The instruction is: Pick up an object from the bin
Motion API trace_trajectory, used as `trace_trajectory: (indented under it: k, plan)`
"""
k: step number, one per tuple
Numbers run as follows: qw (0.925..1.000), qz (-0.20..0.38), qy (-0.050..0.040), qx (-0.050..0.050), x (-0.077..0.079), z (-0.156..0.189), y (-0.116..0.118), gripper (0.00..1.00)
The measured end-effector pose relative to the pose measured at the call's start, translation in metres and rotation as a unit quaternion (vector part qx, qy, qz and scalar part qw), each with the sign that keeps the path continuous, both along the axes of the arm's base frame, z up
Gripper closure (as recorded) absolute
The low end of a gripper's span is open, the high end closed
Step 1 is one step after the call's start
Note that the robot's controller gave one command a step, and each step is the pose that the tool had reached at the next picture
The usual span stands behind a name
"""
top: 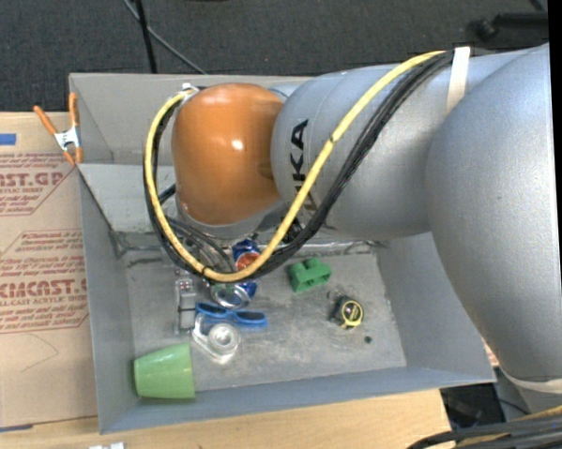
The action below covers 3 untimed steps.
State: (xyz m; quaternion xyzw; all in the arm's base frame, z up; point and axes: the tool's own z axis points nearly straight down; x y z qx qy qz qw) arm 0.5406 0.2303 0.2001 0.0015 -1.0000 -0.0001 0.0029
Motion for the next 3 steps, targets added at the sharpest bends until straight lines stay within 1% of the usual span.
trace_trajectory:
  k: [1, 2, 3]
  plan:
    - [0.9528, 0.304, -0.0025, 0.001, -0.019, -0.132, -0.019, 0.0]
    - [0.9527, 0.304, -0.0034, 0.002, -0.019, -0.13, -0.017, 1.0]
    - [0.9526, 0.304, -0.0078, 0.001, -0.015, 0.007, -0.049, 1.0]
